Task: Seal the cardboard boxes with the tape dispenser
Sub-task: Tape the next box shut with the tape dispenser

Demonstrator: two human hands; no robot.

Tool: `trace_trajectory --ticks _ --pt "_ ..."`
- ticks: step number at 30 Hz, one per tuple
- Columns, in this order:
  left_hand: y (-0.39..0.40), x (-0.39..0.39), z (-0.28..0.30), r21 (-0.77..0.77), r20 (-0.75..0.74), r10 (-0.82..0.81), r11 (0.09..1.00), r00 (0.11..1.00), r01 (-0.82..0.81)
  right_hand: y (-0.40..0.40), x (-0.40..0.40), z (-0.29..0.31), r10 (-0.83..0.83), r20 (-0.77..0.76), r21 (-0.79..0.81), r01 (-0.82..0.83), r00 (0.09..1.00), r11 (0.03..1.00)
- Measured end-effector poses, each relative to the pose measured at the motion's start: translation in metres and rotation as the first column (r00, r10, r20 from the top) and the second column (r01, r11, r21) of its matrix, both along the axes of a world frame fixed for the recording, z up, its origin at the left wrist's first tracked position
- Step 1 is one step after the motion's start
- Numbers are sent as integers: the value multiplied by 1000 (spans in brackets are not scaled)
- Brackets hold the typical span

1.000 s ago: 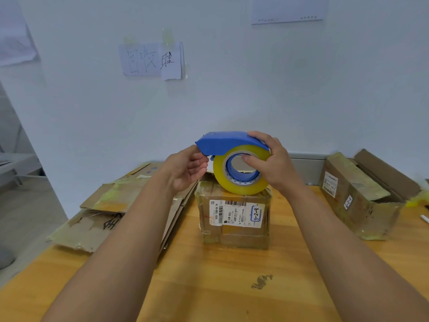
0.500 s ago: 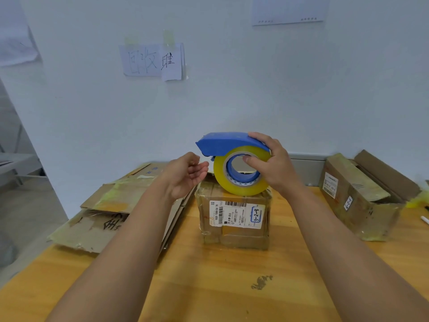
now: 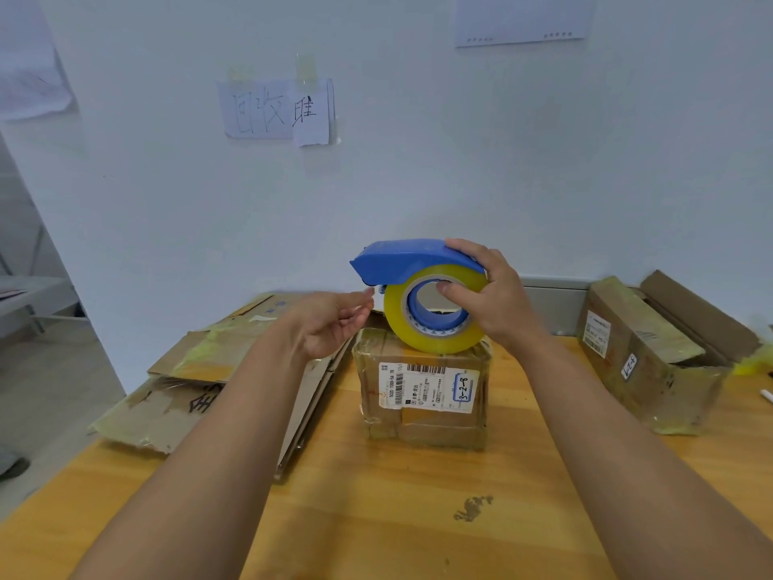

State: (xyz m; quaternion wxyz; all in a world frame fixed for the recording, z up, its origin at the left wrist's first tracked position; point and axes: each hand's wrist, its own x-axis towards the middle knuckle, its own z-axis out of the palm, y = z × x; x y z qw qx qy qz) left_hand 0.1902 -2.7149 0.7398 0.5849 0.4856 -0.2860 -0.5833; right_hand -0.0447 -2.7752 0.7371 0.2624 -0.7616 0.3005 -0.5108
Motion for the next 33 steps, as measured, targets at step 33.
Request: trace_trajectory --ticks 33 --pt "-15 -12 -3 -191 117 115 977 986 -91 -14 8 24 -32 -75 -146 21 997 989"
